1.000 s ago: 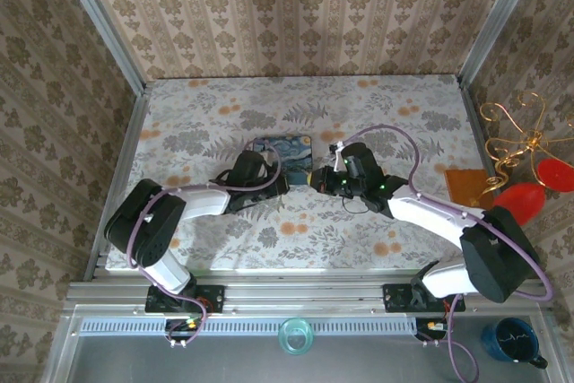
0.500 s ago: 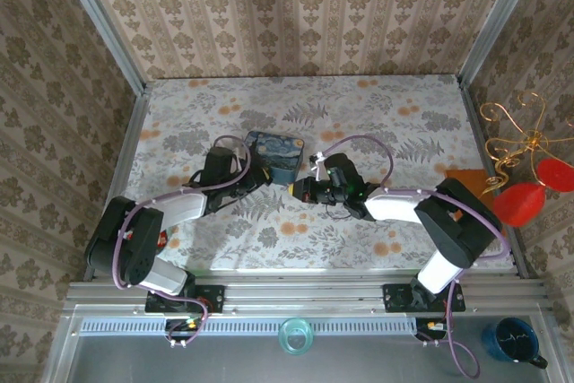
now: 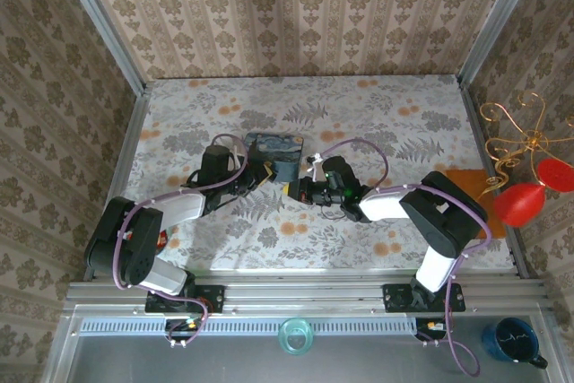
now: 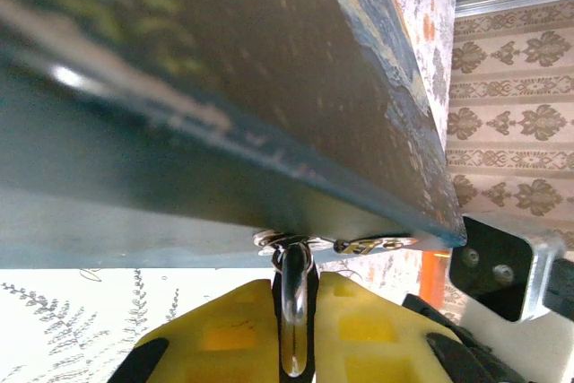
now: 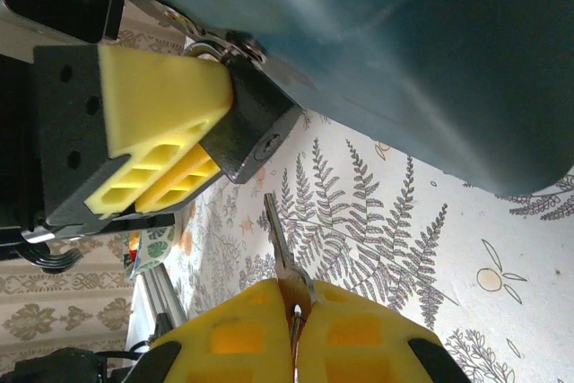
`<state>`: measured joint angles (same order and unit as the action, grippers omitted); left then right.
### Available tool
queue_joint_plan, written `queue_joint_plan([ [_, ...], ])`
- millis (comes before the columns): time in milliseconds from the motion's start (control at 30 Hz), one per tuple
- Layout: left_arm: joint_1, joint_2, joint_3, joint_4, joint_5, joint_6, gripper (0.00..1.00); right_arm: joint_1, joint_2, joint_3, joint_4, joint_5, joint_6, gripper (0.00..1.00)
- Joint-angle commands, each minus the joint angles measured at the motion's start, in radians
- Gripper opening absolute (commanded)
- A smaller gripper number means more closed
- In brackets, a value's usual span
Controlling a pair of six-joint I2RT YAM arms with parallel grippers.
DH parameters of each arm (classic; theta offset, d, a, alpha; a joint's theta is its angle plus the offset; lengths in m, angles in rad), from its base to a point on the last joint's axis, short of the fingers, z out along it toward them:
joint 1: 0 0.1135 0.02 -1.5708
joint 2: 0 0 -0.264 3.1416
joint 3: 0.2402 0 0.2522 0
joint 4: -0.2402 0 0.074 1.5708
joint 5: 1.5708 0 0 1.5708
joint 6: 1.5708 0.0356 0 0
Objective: Unlock a padlock with a key
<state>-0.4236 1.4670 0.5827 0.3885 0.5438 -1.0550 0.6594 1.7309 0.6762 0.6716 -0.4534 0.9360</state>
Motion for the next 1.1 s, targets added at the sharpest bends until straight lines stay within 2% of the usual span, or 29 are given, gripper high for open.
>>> queue_joint_plan([
  [0,0.006,-0.017,-0.005,0.072,0.039,-0.038,0.1,0.006,0.012,-0.017,0.072,-0.02,0.029,0.0],
  [100,0.006,-0.025,-0.006,0.081,0.046,-0.054,0.1,0.004,0.015,-0.013,0.077,-0.023,0.035,0.0],
  [300,0.006,-0.045,-0.004,0.07,0.038,-0.068,0.1,-0.007,0.03,-0.049,0.206,-0.007,0.102,0.0],
  [1067,0.003,-0.059,-0.009,0.124,0.068,-0.108,0.1,-0.053,0.093,-0.034,0.325,-0.089,0.188,0.0],
])
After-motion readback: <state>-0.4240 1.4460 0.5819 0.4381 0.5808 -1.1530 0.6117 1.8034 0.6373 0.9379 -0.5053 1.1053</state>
